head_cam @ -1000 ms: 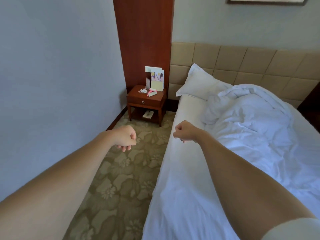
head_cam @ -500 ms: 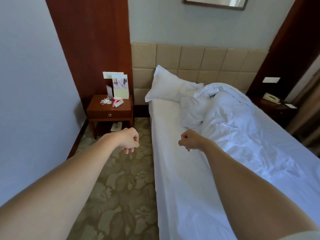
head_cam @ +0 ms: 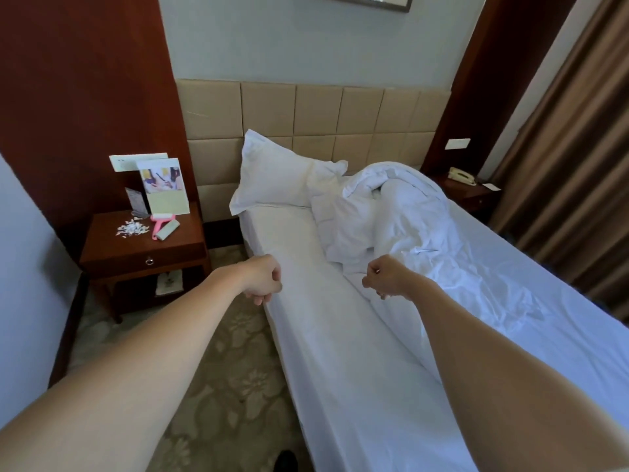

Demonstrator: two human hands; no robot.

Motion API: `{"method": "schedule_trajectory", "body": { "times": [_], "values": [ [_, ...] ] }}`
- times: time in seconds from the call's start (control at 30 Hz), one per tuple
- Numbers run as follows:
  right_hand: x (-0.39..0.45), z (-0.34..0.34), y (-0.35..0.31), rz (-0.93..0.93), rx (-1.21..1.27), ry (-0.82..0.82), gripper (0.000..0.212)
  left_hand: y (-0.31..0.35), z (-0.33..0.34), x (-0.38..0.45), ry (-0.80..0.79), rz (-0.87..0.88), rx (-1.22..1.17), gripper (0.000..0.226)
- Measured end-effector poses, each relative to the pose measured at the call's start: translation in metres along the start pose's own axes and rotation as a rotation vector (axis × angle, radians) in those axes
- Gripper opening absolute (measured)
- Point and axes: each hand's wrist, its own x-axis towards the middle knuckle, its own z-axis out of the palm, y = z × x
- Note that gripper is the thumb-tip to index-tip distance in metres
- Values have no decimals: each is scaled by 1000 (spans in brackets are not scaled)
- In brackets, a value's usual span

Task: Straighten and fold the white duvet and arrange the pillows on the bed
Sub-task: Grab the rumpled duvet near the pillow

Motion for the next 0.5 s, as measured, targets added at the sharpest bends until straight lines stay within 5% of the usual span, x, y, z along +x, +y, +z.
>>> {"method": "schedule_trajectory", "body": {
  "times": [0.5],
  "values": [
    [298, -59, -69, 4, 113, 40, 34, -32, -179, 268, -12, -21, 85, 11]
  ]
}}
